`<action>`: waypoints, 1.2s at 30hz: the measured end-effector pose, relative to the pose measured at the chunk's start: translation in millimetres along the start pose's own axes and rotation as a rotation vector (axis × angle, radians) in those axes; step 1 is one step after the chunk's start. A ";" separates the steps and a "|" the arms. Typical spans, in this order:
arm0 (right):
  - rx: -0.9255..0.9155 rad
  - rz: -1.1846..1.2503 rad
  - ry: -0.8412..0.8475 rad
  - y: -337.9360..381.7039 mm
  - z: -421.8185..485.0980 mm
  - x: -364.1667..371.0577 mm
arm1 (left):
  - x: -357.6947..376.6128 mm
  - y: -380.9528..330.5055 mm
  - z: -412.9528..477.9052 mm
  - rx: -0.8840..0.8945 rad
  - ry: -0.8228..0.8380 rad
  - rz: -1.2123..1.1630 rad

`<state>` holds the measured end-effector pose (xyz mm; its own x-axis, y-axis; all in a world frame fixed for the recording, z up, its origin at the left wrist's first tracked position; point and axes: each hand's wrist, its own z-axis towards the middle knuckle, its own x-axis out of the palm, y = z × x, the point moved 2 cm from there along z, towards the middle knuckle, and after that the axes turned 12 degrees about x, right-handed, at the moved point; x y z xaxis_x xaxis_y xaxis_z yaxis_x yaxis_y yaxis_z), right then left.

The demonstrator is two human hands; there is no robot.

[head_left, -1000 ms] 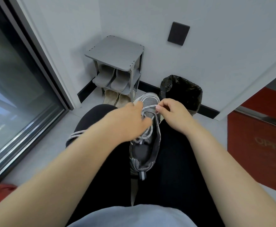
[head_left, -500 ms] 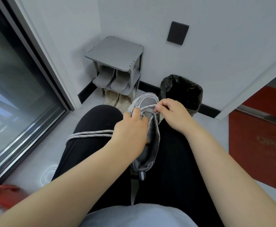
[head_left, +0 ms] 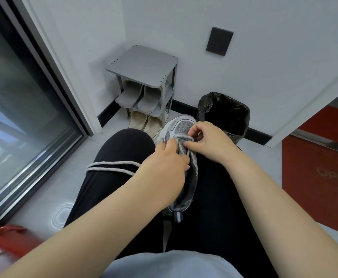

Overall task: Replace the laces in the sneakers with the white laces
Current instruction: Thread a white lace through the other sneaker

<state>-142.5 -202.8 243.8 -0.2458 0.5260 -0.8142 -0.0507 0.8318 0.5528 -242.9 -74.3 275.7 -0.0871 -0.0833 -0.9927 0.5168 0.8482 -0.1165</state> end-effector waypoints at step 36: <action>-0.208 0.393 0.306 53.0 -79.7 -51.1 | -58.6 13.9 12.2 0.174 -0.186 -0.705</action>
<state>-209.8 -199.7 328.8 -0.5542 0.6892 -0.4668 -0.0811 0.5134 0.8543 -220.2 -64.0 331.9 -0.3096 -0.6766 -0.6681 0.5207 0.4673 -0.7145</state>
